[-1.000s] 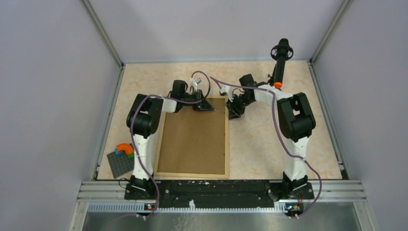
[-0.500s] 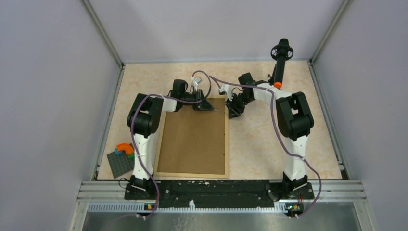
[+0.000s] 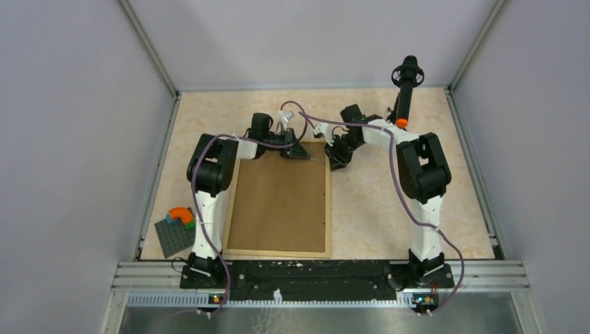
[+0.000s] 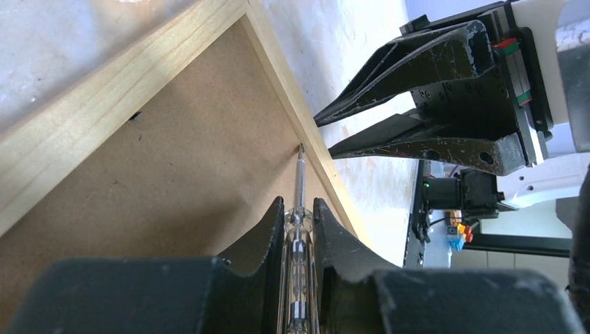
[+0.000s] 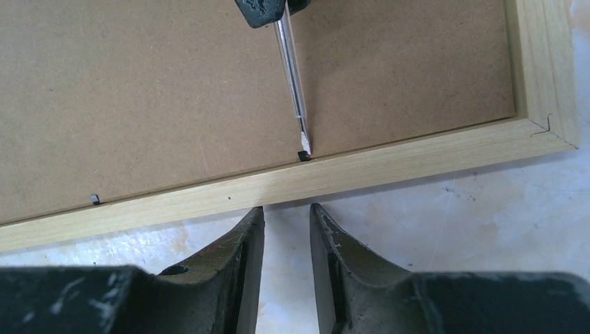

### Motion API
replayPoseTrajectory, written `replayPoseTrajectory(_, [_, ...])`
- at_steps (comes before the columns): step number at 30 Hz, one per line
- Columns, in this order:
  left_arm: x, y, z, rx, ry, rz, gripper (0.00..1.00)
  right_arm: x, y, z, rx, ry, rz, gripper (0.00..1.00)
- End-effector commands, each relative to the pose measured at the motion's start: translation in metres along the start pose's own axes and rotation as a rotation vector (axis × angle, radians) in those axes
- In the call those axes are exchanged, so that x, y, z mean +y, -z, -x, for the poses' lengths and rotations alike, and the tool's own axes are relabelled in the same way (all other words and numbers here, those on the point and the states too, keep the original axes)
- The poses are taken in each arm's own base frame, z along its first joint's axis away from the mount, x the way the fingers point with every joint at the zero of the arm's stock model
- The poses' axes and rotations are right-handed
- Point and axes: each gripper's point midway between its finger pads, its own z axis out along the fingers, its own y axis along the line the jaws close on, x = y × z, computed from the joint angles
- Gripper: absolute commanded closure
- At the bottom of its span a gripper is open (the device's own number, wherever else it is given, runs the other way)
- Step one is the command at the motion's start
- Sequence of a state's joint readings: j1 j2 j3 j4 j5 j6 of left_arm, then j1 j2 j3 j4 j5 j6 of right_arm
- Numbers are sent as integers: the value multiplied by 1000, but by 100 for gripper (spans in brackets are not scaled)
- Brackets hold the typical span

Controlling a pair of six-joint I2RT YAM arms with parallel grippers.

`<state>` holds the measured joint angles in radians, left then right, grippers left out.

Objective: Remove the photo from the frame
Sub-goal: Release the photo frame item from the photo frame.

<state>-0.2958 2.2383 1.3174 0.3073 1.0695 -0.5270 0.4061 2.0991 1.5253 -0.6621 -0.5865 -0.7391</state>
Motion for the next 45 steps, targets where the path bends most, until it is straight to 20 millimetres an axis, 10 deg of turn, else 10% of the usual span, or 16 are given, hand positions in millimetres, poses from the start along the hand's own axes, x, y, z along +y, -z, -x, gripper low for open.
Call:
replayPoseTrajectory(1, [27, -28, -43, 101, 87, 57, 100, -4, -24, 28, -44, 103, -12, 70])
replayPoseTrajectory(26, [-48, -28, -12, 77, 192, 140, 100, -20, -22, 45, -112, -52, -152, 71])
replayPoseTrajectory(37, [-48, 19, 24, -186, 95, 70, 100, -14, 39, 39, -243, -298, -114, 57])
replayPoseTrajectory(45, [-43, 31, 29, -205, 68, 69, 100, 13, 45, 45, -320, -584, -24, 49])
